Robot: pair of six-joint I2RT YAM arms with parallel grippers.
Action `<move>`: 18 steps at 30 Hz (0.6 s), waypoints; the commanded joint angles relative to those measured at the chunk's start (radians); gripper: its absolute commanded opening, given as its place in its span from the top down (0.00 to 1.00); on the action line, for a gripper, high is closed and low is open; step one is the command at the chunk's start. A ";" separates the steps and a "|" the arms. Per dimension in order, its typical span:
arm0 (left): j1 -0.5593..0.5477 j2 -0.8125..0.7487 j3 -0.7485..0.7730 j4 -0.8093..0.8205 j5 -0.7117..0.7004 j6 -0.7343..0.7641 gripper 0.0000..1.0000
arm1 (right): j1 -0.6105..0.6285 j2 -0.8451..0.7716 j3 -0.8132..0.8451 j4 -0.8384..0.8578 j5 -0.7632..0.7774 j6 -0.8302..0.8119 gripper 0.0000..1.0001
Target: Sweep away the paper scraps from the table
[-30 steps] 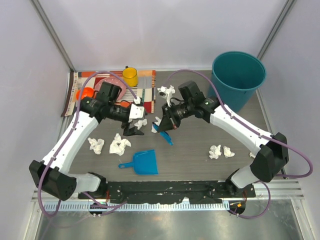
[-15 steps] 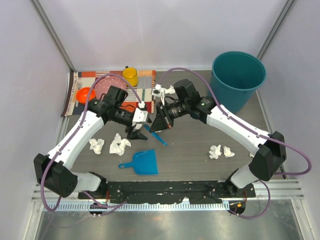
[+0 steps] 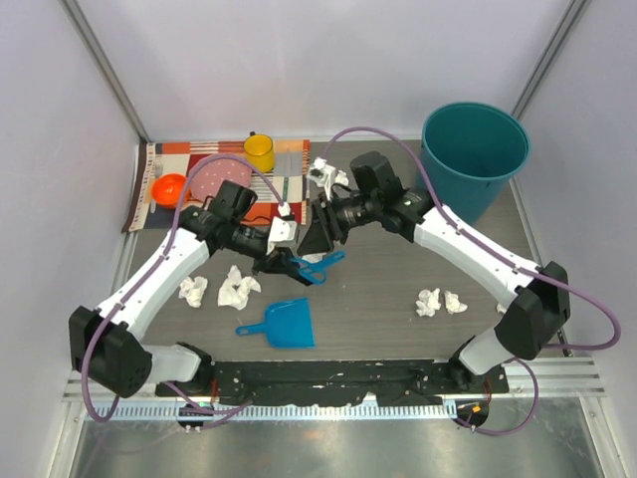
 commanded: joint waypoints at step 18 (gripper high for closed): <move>0.070 -0.087 -0.150 0.236 0.167 -0.354 1.00 | -0.047 -0.187 0.008 -0.198 0.341 -0.233 0.21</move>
